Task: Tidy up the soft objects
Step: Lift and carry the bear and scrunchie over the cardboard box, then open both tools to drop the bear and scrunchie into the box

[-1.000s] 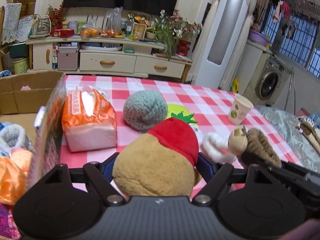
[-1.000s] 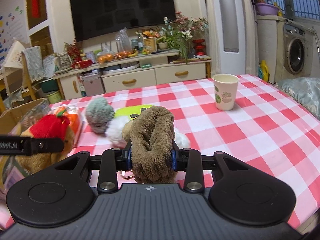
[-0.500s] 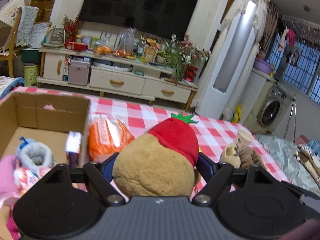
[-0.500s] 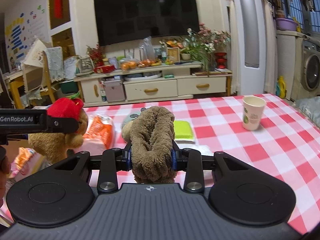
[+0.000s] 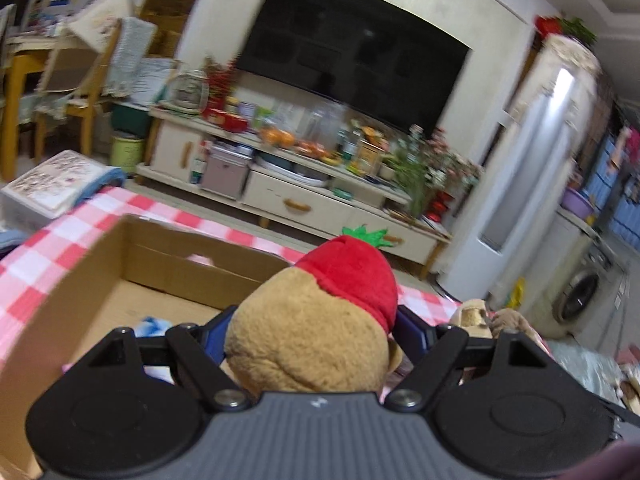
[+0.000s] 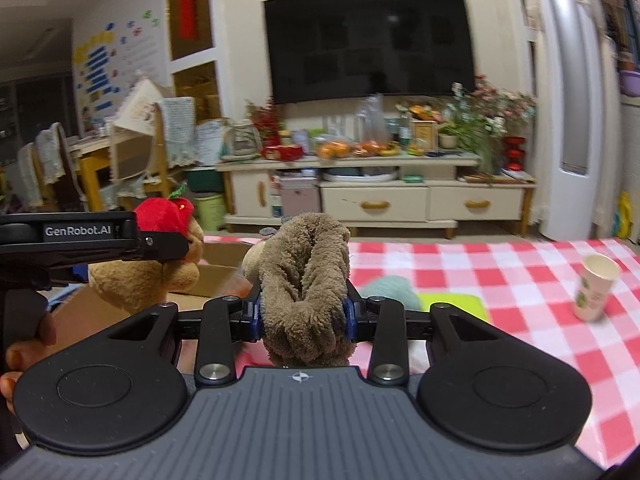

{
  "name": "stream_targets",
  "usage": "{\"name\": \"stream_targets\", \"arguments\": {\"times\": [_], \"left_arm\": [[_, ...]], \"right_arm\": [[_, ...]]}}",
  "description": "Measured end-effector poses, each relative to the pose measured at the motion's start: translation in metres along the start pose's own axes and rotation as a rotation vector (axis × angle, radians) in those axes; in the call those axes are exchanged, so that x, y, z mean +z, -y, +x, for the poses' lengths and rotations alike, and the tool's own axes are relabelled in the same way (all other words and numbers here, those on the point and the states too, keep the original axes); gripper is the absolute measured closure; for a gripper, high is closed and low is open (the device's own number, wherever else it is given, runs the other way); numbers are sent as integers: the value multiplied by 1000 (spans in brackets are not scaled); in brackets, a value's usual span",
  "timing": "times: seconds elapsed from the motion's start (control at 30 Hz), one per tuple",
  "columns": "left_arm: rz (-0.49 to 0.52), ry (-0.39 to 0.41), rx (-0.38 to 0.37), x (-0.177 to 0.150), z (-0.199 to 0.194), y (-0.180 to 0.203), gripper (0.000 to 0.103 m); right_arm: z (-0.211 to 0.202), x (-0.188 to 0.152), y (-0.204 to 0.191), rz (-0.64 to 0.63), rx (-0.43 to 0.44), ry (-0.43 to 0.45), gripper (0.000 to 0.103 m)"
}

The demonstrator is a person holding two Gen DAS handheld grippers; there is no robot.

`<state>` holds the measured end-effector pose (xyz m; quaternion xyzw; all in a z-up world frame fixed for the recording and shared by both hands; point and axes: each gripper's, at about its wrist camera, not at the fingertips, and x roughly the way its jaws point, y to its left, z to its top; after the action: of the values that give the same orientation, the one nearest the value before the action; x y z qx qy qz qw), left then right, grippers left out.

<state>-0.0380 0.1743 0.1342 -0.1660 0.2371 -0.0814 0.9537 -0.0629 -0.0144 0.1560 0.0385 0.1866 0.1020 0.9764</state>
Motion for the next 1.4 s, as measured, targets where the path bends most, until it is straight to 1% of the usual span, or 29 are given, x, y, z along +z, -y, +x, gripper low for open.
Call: {"name": "stream_targets", "arguments": {"times": [0.17, 0.33, 0.53, 0.7, 0.9, 0.97, 1.03, 1.07, 1.13, 1.27, 1.33, 1.4], "left_arm": [[-64, 23, 95, 8, -2, -29, 22], [-106, 8, 184, 12, 3, -52, 22], [-125, -20, 244, 14, 5, -72, 22], [-129, -37, 271, 15, 5, -80, 22], [-133, -53, 295, 14, 6, -86, 22], [-129, -59, 302, 14, 7, -86, 22], [-124, -68, 309, 14, 9, -86, 21], [-119, -74, 314, 14, 10, -86, 20], [-104, -73, 323, 14, 10, -84, 18], [-61, -30, 346, 16, 4, -77, 16], [-57, -15, 346, 18, 2, -76, 16], [-66, -18, 337, 18, 2, -76, 16]], "right_arm": [[28, 16, -28, -35, 71, -11, 56], [58, 26, -47, -79, 115, -29, 56], [93, 31, -62, -112, 150, -65, 55], [101, 22, -62, -126, 174, -96, 51], [111, 16, -75, -163, 180, -123, 47], [114, 14, -79, -183, 182, -134, 39], [114, 10, -81, -189, 181, -140, 7], [112, 9, -81, -189, 181, -135, 4], [108, 8, -80, -184, 183, -130, 4], [96, 8, -71, -157, 165, -110, 3], [87, 9, -65, -144, 146, -87, 3], [78, 8, -58, -132, 127, -67, 3]]}}
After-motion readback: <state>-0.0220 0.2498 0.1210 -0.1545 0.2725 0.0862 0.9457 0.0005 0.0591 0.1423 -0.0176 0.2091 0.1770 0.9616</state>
